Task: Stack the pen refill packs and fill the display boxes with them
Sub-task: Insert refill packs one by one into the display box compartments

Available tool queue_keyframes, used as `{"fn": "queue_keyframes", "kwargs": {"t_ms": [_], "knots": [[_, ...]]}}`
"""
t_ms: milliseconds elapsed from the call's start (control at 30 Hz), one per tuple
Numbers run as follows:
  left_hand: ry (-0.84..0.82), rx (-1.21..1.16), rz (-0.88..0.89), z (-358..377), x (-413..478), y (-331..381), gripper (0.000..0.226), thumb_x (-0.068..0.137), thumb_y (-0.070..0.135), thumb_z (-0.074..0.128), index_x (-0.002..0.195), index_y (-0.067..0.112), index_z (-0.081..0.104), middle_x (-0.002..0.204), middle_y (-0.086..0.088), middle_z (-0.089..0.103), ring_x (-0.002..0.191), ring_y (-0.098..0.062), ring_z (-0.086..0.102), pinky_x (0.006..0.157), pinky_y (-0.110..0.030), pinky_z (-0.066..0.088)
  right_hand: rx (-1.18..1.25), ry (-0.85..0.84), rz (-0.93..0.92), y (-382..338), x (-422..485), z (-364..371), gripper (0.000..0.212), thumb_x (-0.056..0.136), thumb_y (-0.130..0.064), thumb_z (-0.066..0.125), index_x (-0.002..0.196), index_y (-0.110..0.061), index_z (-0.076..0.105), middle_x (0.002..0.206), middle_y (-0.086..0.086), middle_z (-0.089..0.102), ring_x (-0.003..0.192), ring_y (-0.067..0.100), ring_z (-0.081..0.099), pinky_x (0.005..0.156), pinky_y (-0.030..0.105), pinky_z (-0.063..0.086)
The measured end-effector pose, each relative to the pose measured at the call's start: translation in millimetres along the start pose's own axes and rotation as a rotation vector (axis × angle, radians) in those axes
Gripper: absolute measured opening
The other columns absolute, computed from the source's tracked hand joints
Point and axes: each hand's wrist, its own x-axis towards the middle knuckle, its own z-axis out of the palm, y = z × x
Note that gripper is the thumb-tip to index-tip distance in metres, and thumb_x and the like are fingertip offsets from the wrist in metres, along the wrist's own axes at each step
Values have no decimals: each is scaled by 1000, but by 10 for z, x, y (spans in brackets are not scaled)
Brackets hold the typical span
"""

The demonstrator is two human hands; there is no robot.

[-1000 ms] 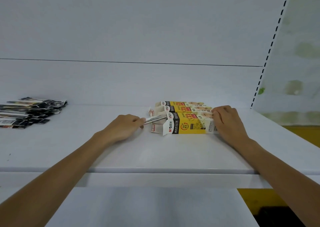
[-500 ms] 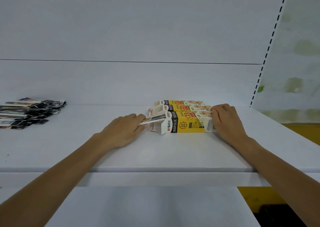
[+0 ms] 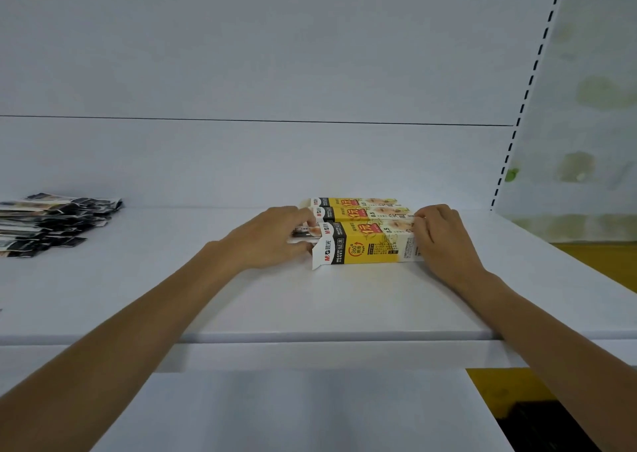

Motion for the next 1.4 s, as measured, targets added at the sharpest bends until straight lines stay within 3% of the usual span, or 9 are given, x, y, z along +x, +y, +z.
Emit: {"fn": "queue_keyframes", "kwargs": {"t_ms": [167,367,567,700,800,1000,1100,1233,1400], "knots": [[-97,-29,-60,-134,77,-34,34,79,34,70,110,28,60,104,0,46,95,-17,49,74,-26,37,-145,2,-114,124,37,76,33,92,-23,26,91,-5,53,93,6,55,89,24,43,73,23,23],[-16,-181,-75,-92,125,13,24,76,21,73,99,23,66,91,10,58,84,-8,54,63,-9,38,-179,-46,-117,135,45,84,29,93,-17,30,93,-2,55,100,11,59,92,28,45,74,26,25],[74,-389,-150,76,103,19,42,71,19,77,99,23,47,95,10,66,87,-5,55,65,-11,36,-114,-127,-29,45,27,-18,14,73,5,69,81,4,57,84,17,60,73,33,54,61,34,39],[-18,-372,-156,2,26,35,62,65,30,82,117,27,48,110,14,57,107,-6,51,79,-16,38,-111,-14,-22,37,15,-17,30,95,-24,33,99,-5,55,104,11,52,96,26,48,78,34,38],[82,-264,-245,-94,-79,13,79,60,58,73,127,29,44,123,10,49,115,-11,46,93,-30,39,-8,4,56,23,-12,-35,30,92,-32,32,95,-9,51,104,6,51,92,20,46,69,34,39],[85,-458,-583,-100,-366,-231,44,86,41,59,122,20,47,102,0,66,93,-21,62,91,-36,48,-8,10,115,18,-1,-15,22,94,-24,40,94,-6,52,99,8,52,91,23,48,64,37,41],[205,-565,-526,-52,-450,-241,26,84,22,65,107,14,55,81,0,70,76,-16,62,82,-30,49,-4,8,117,21,11,0,23,94,-24,39,93,-5,51,97,9,52,90,24,47,65,37,42],[336,-502,-441,20,-383,-144,10,81,17,69,89,15,62,79,5,67,72,-2,56,59,-3,37,9,16,127,-15,-13,-28,23,94,-23,39,94,-4,52,98,11,51,91,26,47,67,37,41],[226,-376,-220,143,-281,80,15,85,23,62,99,23,66,88,13,65,76,5,54,64,-1,34,-51,-35,80,-9,-42,-57,28,98,-24,34,100,-4,52,104,11,53,98,25,43,69,35,40]]}}
